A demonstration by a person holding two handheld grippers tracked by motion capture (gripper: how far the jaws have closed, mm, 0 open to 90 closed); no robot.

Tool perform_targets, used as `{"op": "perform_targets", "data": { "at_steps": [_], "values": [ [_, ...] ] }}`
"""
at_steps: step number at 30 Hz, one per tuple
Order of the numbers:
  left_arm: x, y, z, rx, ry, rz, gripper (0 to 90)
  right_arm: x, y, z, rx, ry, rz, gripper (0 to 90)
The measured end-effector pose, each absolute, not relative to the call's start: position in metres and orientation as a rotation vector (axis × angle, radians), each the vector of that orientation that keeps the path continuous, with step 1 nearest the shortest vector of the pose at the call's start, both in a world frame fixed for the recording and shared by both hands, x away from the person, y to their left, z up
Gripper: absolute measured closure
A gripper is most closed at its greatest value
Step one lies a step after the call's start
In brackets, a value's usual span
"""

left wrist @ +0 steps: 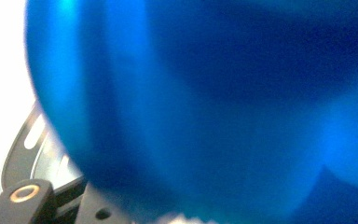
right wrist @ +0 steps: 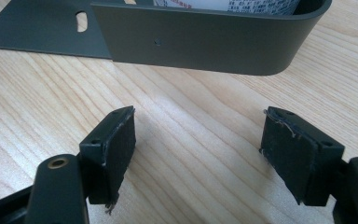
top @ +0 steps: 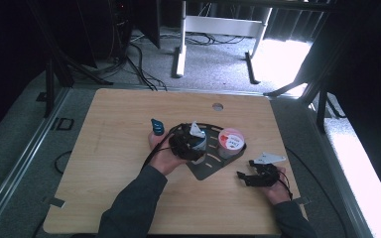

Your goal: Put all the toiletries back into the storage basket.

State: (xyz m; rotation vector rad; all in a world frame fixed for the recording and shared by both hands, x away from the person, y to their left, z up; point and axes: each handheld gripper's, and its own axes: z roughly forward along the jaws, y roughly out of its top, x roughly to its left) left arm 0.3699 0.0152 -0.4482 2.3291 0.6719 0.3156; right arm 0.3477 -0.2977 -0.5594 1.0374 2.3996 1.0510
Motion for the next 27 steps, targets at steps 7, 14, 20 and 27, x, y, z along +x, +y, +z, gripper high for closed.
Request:
{"op": "perform_targets", "data": {
  "at_steps": [7, 14, 20, 27],
  "values": [
    [0.3718, 0.0126, -0.447, 2.324, 0.67, 0.308, 54.9, 0.3476, -0.2977, -0.5594, 1.037, 2.4, 1.051, 25.9],
    [0.3738, 0.0091, -0.444, 2.327, 0.663, 0.312, 54.9, 0.3476, -0.2977, -0.5594, 1.038, 2.4, 1.051, 25.9],
    [0.3764, 0.007, -0.4416, 2.322, 0.661, 0.313, 54.9, 0.3476, -0.2976, -0.5593, 1.038, 2.401, 1.051, 25.9],
    [0.379, 0.0055, -0.4401, 2.325, 0.659, 0.316, 54.9, 0.3476, -0.2976, -0.5594, 1.037, 2.401, 1.051, 25.8]
  ]
}}
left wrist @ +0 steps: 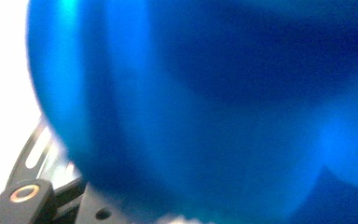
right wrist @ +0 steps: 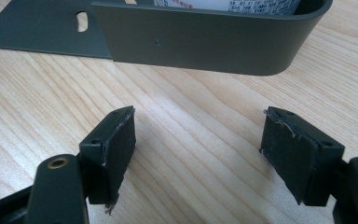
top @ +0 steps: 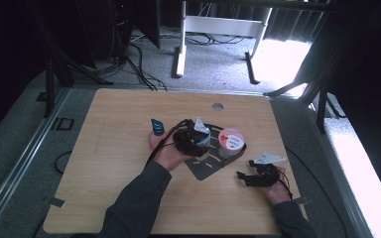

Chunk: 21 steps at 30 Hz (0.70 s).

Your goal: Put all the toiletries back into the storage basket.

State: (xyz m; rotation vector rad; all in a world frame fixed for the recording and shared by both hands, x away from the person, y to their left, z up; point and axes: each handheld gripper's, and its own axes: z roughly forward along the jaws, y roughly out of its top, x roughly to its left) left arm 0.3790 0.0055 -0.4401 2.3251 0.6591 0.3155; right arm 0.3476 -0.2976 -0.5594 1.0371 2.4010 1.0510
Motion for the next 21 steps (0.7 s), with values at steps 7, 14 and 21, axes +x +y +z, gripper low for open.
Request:
{"op": "perform_targets", "data": {
  "at_steps": [7, 14, 21],
  "values": [
    [0.3823, 0.0045, -0.4411, 2.329, 0.662, 0.314, 54.9, 0.3476, -0.2976, -0.5593, 1.036, 2.401, 1.051, 25.8],
    [0.3855, 0.0014, -0.4406, 2.333, 0.659, 0.319, 54.9, 0.3476, -0.2976, -0.5594, 1.035, 2.402, 1.052, 25.8],
    [0.3875, -0.0011, -0.44, 2.335, 0.659, 0.33, 54.9, 0.3475, -0.2976, -0.5594, 1.034, 2.403, 1.052, 25.8]
  ]
}}
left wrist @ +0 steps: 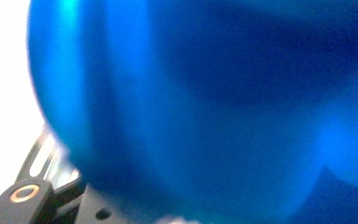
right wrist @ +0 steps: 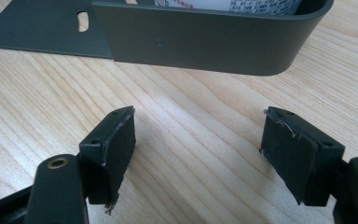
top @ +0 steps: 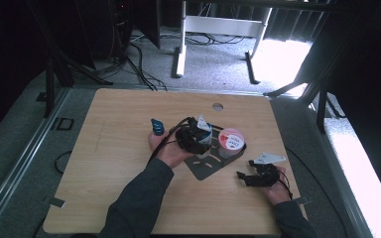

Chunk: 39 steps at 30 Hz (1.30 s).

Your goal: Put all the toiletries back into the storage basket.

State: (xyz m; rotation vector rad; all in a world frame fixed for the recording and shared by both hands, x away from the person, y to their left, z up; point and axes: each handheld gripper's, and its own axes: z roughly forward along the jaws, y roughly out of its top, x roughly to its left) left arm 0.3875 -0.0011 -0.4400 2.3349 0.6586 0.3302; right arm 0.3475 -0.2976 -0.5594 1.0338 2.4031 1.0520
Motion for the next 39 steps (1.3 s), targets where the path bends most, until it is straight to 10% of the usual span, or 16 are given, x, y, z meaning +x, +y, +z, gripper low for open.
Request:
{"op": "perform_targets", "data": {
  "at_steps": [39],
  "values": [
    [0.404, -0.015, -0.445, 2.336, 0.674, 0.351, 55.0, 0.347, -0.298, -0.559, 1.03, 2.407, 1.052, 25.7]
  ]
}}
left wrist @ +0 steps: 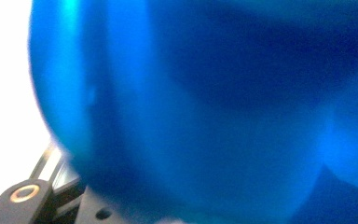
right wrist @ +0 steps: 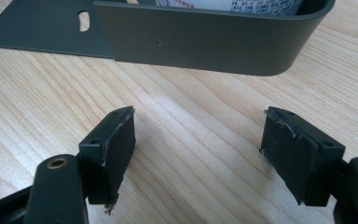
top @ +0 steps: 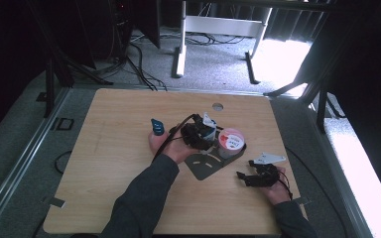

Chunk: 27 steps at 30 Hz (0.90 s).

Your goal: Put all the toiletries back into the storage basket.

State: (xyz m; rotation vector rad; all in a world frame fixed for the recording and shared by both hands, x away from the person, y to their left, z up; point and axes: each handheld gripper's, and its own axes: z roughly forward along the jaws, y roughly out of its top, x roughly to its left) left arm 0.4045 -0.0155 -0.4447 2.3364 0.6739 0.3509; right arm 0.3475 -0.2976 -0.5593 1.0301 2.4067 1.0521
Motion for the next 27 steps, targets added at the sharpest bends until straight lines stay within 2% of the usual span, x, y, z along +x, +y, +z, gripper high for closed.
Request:
{"op": "perform_targets", "data": {
  "at_steps": [27],
  "values": [
    [0.4138, -0.0248, -0.4491, 2.348, 0.683, 0.373, 54.9, 0.3475, -0.2976, -0.5593, 1.03, 2.408, 1.053, 25.6]
  ]
}}
